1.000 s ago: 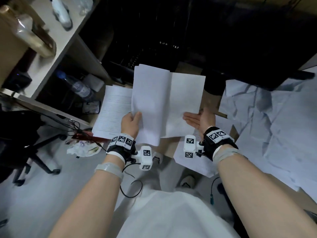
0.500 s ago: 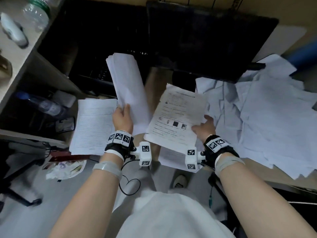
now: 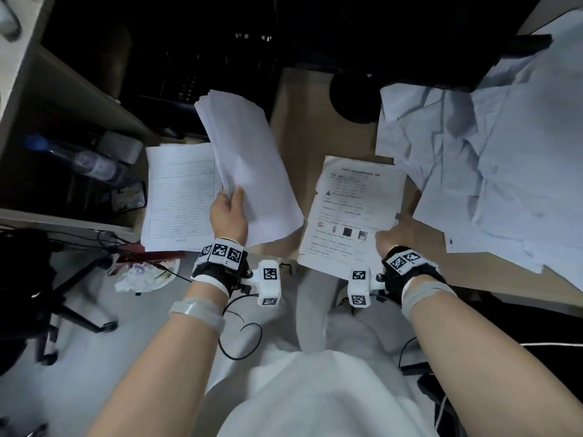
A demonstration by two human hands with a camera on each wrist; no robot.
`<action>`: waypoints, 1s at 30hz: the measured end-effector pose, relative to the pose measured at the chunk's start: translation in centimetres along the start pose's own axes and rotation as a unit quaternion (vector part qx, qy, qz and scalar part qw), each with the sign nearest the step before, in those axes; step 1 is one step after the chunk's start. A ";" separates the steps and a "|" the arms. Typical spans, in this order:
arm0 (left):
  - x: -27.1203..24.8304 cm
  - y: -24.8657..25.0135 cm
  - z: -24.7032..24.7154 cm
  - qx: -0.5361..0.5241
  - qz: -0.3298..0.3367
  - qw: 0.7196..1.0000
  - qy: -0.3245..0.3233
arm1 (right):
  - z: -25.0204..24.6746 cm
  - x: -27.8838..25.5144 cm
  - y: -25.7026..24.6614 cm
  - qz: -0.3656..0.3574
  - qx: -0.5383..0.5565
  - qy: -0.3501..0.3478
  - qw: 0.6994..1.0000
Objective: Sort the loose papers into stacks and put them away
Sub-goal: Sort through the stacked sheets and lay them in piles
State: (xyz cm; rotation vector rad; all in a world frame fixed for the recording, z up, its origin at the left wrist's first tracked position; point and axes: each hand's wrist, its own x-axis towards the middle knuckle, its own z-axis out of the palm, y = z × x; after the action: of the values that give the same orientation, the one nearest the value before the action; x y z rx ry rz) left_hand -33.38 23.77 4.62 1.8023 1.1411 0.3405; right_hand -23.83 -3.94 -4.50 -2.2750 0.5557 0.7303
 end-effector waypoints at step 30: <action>-1.0 2.9 -5.4 -0.277 -0.083 0.933 -0.212 | 4.6 -13.2 -17.1 -0.227 0.222 -0.331 0.889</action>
State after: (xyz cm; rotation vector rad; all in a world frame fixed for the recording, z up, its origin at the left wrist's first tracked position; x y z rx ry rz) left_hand -35.78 25.67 10.08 1.1933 0.7807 0.1383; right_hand -25.78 13.39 9.01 -1.5043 -0.1328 0.9489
